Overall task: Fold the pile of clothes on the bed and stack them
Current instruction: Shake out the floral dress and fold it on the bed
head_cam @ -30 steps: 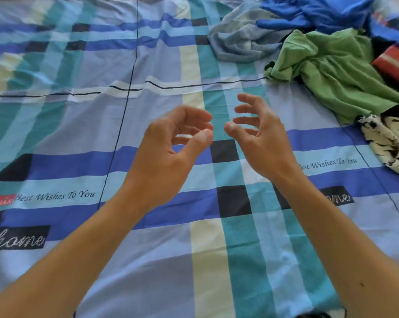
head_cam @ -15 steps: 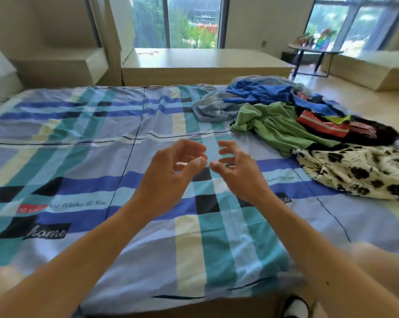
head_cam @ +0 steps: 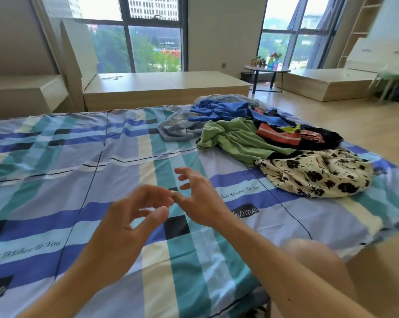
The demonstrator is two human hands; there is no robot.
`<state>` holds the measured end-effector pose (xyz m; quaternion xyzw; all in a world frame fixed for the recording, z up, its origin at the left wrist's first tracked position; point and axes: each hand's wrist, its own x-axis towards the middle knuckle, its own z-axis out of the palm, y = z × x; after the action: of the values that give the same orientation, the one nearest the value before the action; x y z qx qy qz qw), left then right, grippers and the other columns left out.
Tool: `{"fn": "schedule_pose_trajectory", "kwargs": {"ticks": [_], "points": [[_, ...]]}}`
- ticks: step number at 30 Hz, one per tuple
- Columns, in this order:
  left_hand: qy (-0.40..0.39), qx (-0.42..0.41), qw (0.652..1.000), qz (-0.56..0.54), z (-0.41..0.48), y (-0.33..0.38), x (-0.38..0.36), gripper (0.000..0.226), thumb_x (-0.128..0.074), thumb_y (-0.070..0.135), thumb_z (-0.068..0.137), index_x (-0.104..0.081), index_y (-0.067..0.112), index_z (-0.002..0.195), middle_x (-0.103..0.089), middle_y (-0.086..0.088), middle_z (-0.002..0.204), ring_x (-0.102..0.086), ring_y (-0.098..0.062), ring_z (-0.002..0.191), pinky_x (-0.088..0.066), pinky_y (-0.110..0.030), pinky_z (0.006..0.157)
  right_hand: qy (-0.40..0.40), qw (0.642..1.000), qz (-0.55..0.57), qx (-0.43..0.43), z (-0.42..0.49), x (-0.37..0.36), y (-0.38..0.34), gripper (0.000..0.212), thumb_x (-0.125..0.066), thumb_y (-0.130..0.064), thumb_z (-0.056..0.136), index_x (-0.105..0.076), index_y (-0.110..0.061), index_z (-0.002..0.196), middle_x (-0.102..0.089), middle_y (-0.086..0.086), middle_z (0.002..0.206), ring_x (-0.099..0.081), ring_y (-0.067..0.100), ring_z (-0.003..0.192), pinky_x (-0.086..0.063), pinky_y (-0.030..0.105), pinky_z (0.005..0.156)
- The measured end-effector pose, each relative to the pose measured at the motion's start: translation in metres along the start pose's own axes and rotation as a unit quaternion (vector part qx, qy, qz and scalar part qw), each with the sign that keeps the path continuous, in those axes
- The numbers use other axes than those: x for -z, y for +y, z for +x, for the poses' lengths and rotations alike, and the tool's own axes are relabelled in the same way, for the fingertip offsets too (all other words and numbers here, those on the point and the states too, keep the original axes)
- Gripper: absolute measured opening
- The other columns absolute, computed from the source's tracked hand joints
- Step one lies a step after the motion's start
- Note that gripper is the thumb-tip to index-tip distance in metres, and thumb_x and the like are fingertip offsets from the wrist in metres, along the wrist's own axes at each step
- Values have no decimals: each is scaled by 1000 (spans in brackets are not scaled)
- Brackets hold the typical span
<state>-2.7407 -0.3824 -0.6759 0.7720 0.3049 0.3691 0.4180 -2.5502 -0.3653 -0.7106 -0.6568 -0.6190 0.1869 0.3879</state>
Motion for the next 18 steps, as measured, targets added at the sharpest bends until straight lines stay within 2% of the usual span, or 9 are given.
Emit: {"fn": "schedule_pose_trajectory", "kwargs": {"ticks": [5,8,10,13,16,18], "points": [[4,13,1000,12,5,-22,14,37,-55,60,72,-67,41,101,-74,12,103,-70,-10,96,-49,-12,84,-45,998,-37,11,31,-1,5,61,-70,-41,90,-45,-26,144,-53,-2,137,-60,11,113,-50,34,99],[0,17,1000,9,19,-40,22,40,-59,62,70,-67,41,103,-75,9,102,-70,-11,98,-50,-15,86,-57,997,-49,9,47,0,20,61,-69,-42,90,-45,-27,144,-53,-3,137,-59,10,113,-50,35,99],[-8,19,1000,13,28,-51,22,50,-62,75,66,-67,43,105,-75,9,103,-70,-11,99,-50,-16,86,-61,996,-61,12,51,0,33,60,-68,-44,90,-45,-29,144,-53,-7,136,-58,7,113,-50,37,99],[-28,19,999,6,39,-65,17,42,-62,69,67,-66,47,103,-75,12,102,-70,-9,96,-51,-17,85,-61,996,-67,8,54,2,53,60,-68,-47,89,-45,-32,143,-53,-11,134,-58,4,113,-50,36,99],[-74,16,997,23,46,-73,17,56,-53,89,65,-63,51,106,-74,15,104,-68,-8,102,-50,-18,86,-68,995,-73,-5,59,12,64,60,-69,-45,89,-46,-31,142,-54,-10,132,-59,4,112,-50,34,99],[-83,8,996,21,51,-74,19,60,-48,92,65,-62,52,107,-73,16,105,-67,-8,104,-50,-18,88,-77,994,-76,-14,66,16,68,60,-70,-44,89,-46,-29,143,-55,-7,134,-60,6,112,-51,28,96]]}}
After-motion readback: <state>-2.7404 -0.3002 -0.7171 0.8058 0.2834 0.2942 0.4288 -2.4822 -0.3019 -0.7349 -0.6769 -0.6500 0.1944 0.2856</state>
